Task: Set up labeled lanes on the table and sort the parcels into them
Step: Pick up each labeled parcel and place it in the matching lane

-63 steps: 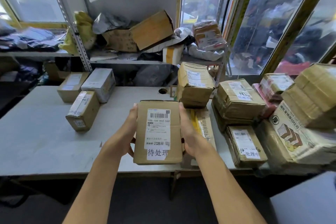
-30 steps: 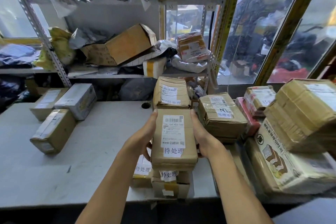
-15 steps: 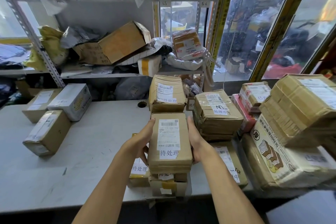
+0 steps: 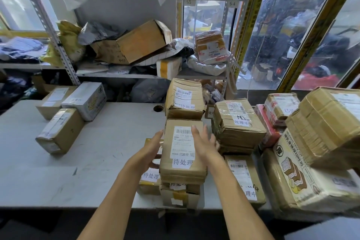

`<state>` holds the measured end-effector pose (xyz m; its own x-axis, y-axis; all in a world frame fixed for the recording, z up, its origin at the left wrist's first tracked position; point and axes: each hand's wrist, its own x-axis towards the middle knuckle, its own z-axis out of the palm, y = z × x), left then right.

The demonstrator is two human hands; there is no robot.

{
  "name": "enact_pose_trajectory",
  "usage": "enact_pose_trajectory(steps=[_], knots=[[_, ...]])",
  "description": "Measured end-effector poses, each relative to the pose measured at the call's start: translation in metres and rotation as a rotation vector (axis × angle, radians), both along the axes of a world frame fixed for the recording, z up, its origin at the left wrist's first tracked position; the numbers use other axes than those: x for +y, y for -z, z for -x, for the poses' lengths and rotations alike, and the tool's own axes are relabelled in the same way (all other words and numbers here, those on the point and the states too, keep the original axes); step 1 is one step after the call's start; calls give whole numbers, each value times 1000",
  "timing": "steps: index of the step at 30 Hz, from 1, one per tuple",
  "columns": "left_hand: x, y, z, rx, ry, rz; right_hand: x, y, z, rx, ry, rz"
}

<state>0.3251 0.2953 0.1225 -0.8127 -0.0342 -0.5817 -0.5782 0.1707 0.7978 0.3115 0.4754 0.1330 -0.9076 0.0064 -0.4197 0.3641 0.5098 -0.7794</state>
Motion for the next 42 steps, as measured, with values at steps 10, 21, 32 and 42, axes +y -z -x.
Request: enact_pose_trajectory(steps=[10,21,32,42], knots=[[-78,-9,-64,350,-313,570,-105,-17,-9,489,-456,-432],[-234,14,-165,302,-560,766,-257,-2,-70,480,-754,-450],[-396,4,-205,354,-411,788,-423,16,-112,400,-620,-455],[-462,14,-182,348,-318,737,-485,24,-105,347,-547,-498]])
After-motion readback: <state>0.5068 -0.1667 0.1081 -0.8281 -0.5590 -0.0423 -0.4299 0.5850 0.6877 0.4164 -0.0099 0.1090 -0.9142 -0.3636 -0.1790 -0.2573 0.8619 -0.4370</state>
